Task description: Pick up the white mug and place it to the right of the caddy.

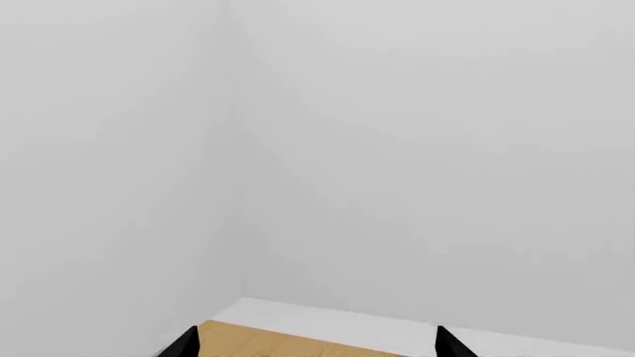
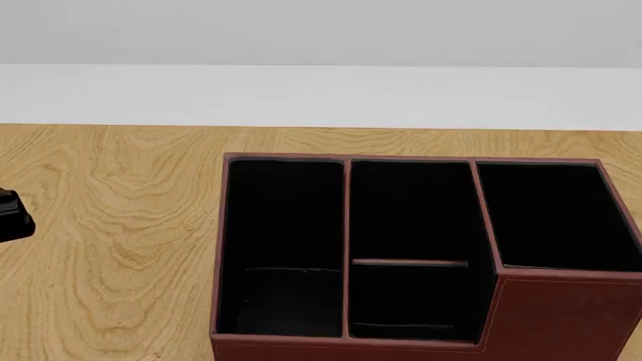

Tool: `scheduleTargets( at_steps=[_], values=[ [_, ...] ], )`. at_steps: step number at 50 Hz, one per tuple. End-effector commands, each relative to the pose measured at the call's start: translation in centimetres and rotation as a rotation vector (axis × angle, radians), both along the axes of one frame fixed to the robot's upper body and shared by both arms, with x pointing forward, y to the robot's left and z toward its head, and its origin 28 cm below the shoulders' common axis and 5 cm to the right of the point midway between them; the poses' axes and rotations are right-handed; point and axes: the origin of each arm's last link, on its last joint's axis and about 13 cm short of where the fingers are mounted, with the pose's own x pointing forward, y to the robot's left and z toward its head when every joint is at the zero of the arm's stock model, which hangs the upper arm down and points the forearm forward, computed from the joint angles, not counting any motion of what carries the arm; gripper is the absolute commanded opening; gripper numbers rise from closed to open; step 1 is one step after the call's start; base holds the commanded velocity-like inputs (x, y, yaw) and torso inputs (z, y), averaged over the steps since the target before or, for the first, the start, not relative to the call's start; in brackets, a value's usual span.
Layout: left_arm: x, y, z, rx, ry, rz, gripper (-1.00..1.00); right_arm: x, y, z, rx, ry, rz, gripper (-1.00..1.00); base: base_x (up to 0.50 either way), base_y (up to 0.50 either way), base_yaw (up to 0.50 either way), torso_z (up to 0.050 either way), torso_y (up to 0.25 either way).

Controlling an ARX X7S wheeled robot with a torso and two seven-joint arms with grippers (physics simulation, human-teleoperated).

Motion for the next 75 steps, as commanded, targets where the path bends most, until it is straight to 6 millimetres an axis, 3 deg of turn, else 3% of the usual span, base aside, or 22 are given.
scheduleTargets(
  at_steps=[1,28,52,64,75],
  values=[
    [0.0,-0.2,-0.1,0.002,0.004,-0.007,1.00,-0.3,-0.3,-0.6,-0.020,0.002,0.001,-1.00,0.00,0.00,0.00,0.000,0.000],
    [0.1,-0.4,-0.3,0.003,0.010,-0.011,1.00,-0.9,-1.3,-3.9,0.003,0.033,0.011,-1.00,0.00,0.00,0.00,0.000,0.001],
    [0.0,-0.6,-0.3,0.005,0.012,-0.017,1.00,-1.4,-0.9,-5.2,-0.001,0.047,0.034,-1.00,0.00,0.00,0.00,0.000,0.000],
    [-0.1,-0.7,-0.4,0.006,0.015,-0.018,1.00,-0.3,-0.3,-5.9,-0.005,0.054,0.075,-1.00,0.00,0.00,0.00,0.000,0.001],
    [0.0,-0.8,-0.4,0.009,0.019,-0.020,1.00,-0.4,-0.3,-6.7,0.004,0.064,0.092,-1.00,0.00,0.00,0.00,0.000,0.000]
  ],
)
